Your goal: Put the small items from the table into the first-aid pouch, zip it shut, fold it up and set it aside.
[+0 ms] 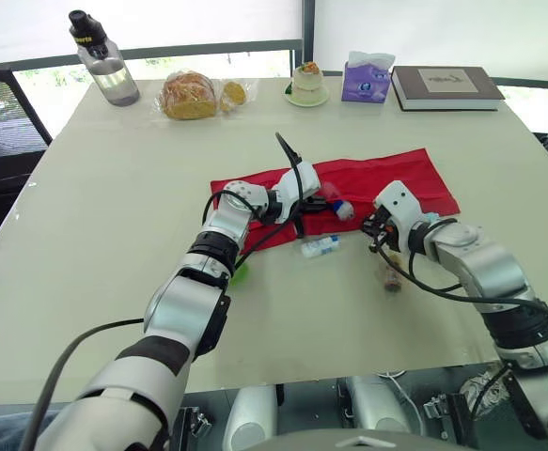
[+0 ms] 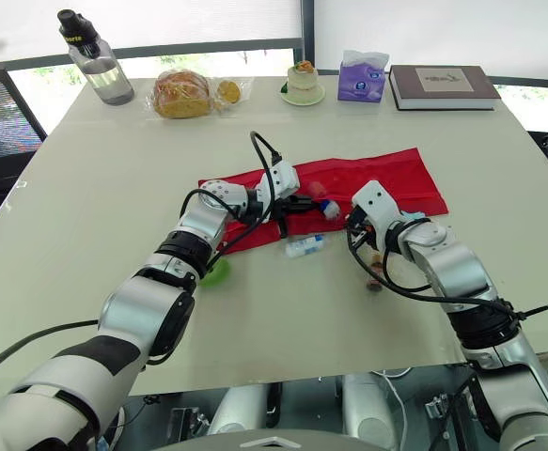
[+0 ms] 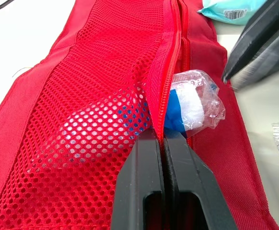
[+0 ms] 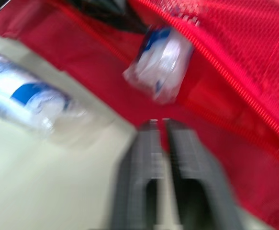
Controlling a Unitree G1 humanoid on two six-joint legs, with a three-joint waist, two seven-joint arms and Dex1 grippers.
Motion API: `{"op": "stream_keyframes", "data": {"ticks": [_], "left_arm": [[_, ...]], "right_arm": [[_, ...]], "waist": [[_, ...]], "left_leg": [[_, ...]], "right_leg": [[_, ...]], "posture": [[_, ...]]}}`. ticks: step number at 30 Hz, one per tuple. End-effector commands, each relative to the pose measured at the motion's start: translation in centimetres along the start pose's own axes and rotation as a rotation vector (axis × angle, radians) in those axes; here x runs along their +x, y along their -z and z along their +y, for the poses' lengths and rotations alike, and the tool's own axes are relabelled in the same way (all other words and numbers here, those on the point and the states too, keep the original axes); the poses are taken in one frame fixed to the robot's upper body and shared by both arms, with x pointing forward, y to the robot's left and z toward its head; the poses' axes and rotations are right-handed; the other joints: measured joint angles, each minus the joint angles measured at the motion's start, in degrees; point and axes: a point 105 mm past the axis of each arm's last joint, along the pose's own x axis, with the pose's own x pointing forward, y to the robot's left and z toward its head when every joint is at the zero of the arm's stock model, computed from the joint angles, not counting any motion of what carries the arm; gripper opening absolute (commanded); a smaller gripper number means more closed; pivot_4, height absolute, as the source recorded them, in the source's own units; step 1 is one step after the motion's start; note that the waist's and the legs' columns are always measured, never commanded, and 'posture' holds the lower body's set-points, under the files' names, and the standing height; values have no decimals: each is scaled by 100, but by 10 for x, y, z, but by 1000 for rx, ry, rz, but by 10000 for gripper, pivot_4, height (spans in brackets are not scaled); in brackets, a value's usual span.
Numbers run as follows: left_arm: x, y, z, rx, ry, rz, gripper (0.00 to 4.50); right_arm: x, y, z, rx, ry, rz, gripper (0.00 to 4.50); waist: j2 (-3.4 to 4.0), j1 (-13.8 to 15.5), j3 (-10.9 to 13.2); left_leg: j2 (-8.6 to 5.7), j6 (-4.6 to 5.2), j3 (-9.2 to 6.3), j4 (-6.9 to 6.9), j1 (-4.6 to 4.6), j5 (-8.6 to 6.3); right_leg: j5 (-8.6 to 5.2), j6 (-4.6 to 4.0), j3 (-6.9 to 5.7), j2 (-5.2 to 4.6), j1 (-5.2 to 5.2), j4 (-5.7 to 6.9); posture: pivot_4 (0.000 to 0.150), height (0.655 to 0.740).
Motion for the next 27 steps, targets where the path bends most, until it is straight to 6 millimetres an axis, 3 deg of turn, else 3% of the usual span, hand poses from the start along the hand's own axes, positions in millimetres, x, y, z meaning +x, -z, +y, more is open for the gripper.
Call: {"op": "stream_keyframes", "data": {"ticks": [1,10,17,27], "left_arm": [[-1,-13,4,38,-6,-39,0],[0,-11,2,37,1,-35,0],[2,-11,-4,41,27,-37,0],[2,-13,-6,45,36,-54,0]], "right_arm": [[1,-11,-3,-46,7,-38,985],[6,-19,-2,-27,-3,-68,985],[25,-19,-7,-17,12,-66,985],[49,-36,-6,-60,-12,-123,985]], "waist": [[0,1,0],[0,-5,0],[1,-9,0],[1,-28,1]], "left_leg": [[0,0,0,0,0,0],[0,0,-1,0,0,0],[0,0,-1,-1,1,0],[0,0,1,-2,1,0]], "right_leg": [[0,0,0,0,0,0],[0,0,0,0,0,1],[0,0,0,0,0,1],[0,-1,0,-1,-1,1]], "posture": [[1500,7400],[1500,7400],[1500,7400],[1500,7400]]}}
